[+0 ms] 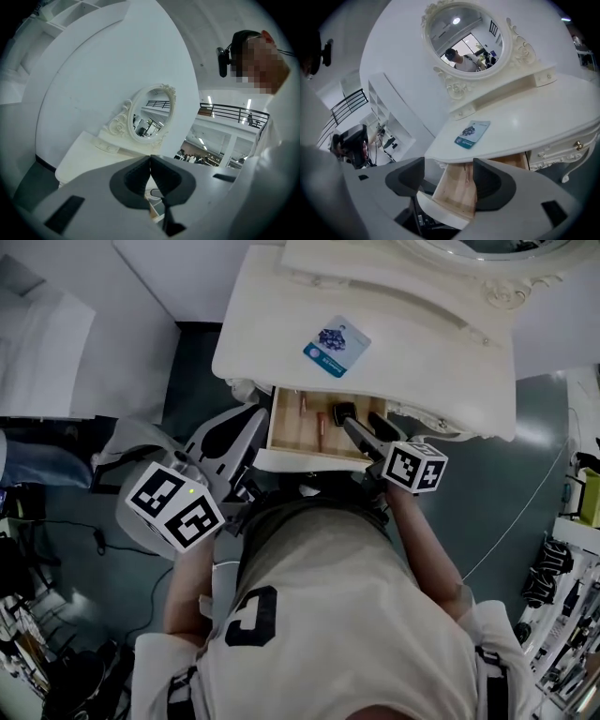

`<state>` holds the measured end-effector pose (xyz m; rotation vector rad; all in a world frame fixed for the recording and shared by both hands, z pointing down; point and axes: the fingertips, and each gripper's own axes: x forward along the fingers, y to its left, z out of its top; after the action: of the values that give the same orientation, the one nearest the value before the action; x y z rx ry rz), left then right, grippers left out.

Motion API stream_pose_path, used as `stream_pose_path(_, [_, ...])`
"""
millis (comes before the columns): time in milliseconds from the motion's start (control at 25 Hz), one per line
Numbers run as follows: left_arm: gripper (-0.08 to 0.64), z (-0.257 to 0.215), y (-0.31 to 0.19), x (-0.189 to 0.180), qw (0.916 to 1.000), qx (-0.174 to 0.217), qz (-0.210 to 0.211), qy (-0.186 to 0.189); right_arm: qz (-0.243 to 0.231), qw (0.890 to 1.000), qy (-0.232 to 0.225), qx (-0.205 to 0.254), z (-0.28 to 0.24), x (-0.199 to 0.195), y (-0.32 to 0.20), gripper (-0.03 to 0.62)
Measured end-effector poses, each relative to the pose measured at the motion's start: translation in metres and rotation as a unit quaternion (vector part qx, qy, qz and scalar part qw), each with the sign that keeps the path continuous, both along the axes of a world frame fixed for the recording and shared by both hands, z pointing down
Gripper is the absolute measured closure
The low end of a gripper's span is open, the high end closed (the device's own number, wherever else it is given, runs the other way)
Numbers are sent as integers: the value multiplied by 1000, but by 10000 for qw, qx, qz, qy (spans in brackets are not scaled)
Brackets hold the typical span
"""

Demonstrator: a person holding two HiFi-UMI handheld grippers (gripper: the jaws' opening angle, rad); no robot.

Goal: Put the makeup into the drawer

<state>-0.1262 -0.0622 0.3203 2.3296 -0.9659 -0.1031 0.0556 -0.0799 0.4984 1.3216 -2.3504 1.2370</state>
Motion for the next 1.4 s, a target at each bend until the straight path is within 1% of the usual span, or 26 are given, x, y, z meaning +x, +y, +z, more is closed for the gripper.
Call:
stream_pose_path(120, [502,3,4,3,10000,-14,86,42,-98,9998,-187,43,-10,-8,4,259])
stream_pose_path(360, [502,8,11,23,9996,-83,213,178,-609,9978,182,163,-20,-12,8,259])
stream_pose_path(440, [502,7,10,29,9994,-82,270,199,-834,9954,390,250,-21,-15,5,259])
stream_pose_path(480, [502,6,9,32,9993,-75,287,206,-994,9929,570,315,-21,-16,2,259])
stream_pose_path(520, [502,6,8,34,9993,-70,293,209,-1194,9886,827,396,-19,-18,-2,259])
stream_pose_path(560, [502,6,7,35,9993,-69,291,208,-1427,9816,1163,500,-15,-19,-7,259])
stream_pose_path(600, [502,6,6,37,9994,-75,283,204,-1679,9714,1557,628,-10,-20,-14,259])
stream_pose_path(640, [502,7,5,39,9994,-90,274,197,-1940,9580,1967,773,-5,-21,-21,259])
stream_pose_path(720, [502,9,4,41,9995,-133,247,171,-2487,9246,2685,1059,5,-25,-36,259])
stream_pose_path(760, [502,11,3,42,9995,-156,227,153,-2772,9055,2987,1188,12,-28,-44,259])
stream_pose_path(840, [502,13,1,44,9996,-197,176,114,-3316,8626,3543,1428,25,-35,-60,259])
stream_pose_path(920, [502,13,-1,44,9997,-226,114,74,-3784,8199,3986,1602,40,-43,-73,259])
stream_pose_path(960, [502,13,-2,44,9997,-238,76,53,-3992,8004,4154,1654,49,-47,-77,259])
stream_pose_path(1040, [502,13,-4,44,9997,-261,-10,9,-4351,7660,4422,1688,68,-51,-83,259])
stream_pose_path(1080, [502,13,-5,43,9996,-271,-56,-10,-4494,7516,4529,1674,78,-51,-84,259])
stream_pose_path(1160, [502,13,-6,41,9994,-296,-144,-42,-4692,7294,4699,1643,95,-50,-87,259])
stream_pose_path(1240, [502,16,-7,37,9991,-345,-234,-80,-4788,7148,4824,1646,107,-49,-89,259])
stream_pose_path(1320, [502,20,-7,34,9986,-418,-314,-117,-4825,7057,4902,1701,116,-48,-92,259])
stream_pose_path(1400, [502,24,-6,32,9981,-483,-367,-138,-4809,7010,4950,1798,120,-48,-94,259])
